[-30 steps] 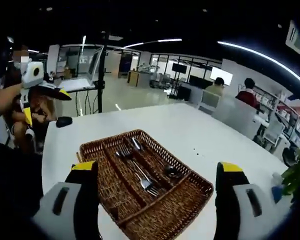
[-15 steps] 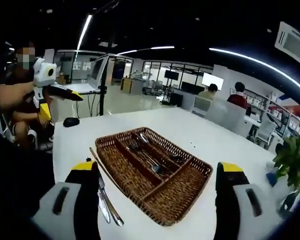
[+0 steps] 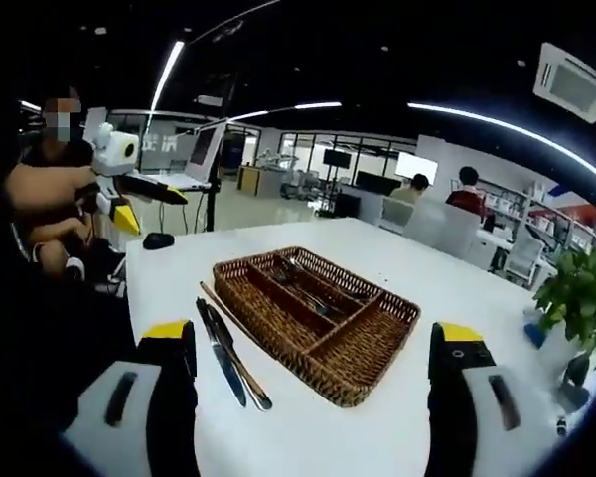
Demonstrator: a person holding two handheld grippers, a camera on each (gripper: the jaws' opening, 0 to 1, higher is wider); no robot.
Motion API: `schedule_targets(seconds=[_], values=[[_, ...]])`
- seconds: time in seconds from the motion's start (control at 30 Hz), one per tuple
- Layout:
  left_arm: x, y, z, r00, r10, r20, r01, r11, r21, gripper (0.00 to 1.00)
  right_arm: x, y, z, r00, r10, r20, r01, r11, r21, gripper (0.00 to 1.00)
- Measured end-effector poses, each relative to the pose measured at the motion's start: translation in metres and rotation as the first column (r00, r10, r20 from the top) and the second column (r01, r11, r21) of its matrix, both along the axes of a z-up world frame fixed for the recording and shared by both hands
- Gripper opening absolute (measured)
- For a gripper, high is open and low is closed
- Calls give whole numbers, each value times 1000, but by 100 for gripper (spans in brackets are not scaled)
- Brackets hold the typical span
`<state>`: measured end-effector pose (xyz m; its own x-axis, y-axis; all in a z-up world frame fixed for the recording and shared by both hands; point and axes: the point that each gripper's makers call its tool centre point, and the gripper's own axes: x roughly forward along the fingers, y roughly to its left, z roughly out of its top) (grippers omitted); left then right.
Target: Arrange the knives, forks, and spoons in their matching storage slots by inserting each utensil handle-first until every utensil is classified and aligned in the correct compartment
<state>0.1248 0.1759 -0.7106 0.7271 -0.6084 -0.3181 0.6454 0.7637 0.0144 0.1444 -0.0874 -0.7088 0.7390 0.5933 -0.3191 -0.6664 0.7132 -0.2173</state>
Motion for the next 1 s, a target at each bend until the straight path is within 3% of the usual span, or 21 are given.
schedule_targets(seconds=[0.17, 0.3, 0.43, 0.77, 1.0], values=[[-1, 4, -1, 1000, 12, -7, -12, 1000, 6, 100, 0, -11, 0, 998, -40, -44, 42, 998, 36, 99], [-3, 6, -6, 999, 23, -29, -22, 999, 25, 100, 5, -25, -4, 987, -136, -87, 136, 991, -8, 99], [-5, 8, -7, 999, 29, -39, -28, 999, 27, 100, 5, -20, 2, 984, -131, -120, 134, 991, 15, 99], [-4, 11, 2, 999, 39, -33, -40, 999, -18, 100, 4, -1, 13, 992, -86, -91, 89, 996, 27, 99], [-3, 12, 2, 999, 37, -36, -38, 999, -16, 100, 5, -3, 13, 992, -87, -89, 89, 996, 16, 99]])
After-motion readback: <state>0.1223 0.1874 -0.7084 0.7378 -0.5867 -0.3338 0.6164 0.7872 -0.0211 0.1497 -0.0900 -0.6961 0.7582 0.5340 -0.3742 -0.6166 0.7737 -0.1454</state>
